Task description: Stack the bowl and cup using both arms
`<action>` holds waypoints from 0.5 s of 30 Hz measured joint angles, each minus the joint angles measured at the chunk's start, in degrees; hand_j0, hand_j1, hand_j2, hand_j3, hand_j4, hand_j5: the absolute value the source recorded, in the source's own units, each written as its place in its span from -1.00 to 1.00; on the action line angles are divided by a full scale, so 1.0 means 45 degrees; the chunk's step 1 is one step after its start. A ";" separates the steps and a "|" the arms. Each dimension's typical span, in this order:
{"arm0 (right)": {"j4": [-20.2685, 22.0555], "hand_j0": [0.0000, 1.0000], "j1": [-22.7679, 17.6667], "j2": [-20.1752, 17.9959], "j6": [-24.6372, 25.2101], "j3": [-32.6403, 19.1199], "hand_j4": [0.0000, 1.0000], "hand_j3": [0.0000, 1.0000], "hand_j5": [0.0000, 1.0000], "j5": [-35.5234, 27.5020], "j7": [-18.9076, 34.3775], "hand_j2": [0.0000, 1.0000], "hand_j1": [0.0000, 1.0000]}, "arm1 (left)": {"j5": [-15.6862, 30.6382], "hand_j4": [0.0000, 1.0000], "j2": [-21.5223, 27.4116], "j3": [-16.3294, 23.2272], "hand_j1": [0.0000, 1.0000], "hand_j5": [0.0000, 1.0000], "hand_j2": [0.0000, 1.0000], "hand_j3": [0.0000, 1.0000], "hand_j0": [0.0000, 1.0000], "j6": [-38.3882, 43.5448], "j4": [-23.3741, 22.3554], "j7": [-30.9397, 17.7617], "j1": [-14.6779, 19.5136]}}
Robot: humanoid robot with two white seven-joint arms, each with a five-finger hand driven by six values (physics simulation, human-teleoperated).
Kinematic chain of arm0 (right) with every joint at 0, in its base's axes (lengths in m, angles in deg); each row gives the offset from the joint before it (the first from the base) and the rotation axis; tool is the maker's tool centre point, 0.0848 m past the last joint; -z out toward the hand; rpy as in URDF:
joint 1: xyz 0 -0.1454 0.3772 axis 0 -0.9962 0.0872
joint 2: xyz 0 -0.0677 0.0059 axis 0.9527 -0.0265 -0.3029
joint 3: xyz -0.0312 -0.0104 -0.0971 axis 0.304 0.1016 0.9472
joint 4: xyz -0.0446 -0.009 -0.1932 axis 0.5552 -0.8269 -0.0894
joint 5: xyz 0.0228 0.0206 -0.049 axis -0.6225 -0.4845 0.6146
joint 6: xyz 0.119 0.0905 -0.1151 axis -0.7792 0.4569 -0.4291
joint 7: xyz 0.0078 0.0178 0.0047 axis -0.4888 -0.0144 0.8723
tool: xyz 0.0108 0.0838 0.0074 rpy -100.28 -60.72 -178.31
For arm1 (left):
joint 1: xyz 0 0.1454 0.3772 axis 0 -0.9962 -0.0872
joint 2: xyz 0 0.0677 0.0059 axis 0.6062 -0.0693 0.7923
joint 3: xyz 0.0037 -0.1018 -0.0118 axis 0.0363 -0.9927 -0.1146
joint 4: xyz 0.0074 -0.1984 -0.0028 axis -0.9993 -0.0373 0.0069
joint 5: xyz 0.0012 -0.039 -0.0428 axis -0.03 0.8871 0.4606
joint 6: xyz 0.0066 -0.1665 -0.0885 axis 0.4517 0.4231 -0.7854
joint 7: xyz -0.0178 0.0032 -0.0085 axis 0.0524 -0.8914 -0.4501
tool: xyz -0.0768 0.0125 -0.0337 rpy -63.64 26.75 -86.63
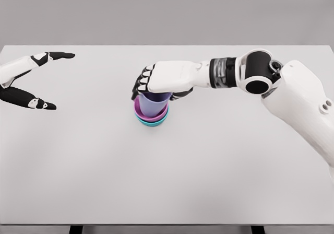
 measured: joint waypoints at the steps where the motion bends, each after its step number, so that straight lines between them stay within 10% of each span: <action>1: 0.0119 1.00 -0.0019 -0.0039 0.0000 -0.0004 1.00 1.00 1.00 0.0003 0.0000 1.00 1.00 | 0.0000 1.00 0.0000 0.0000 1.00 1.00 1.00 1.00 1.00 0.0000 0.0000 0.0000 0.0000; 7: 0.1323 1.00 -0.0156 -0.0986 0.0000 -0.1526 1.00 1.00 1.00 -0.0142 0.0001 1.00 1.00 | -0.0011 1.00 0.0000 0.0001 1.00 1.00 1.00 1.00 1.00 0.0000 -0.0001 0.0000 0.0000; 15: 0.0713 1.00 -0.2343 -0.4107 -0.0004 -0.4030 1.00 1.00 1.00 -0.0183 0.0002 1.00 1.00 | -0.0771 1.00 -0.0313 -0.0005 1.00 1.00 1.00 1.00 1.00 0.0000 -0.0009 0.0000 0.0000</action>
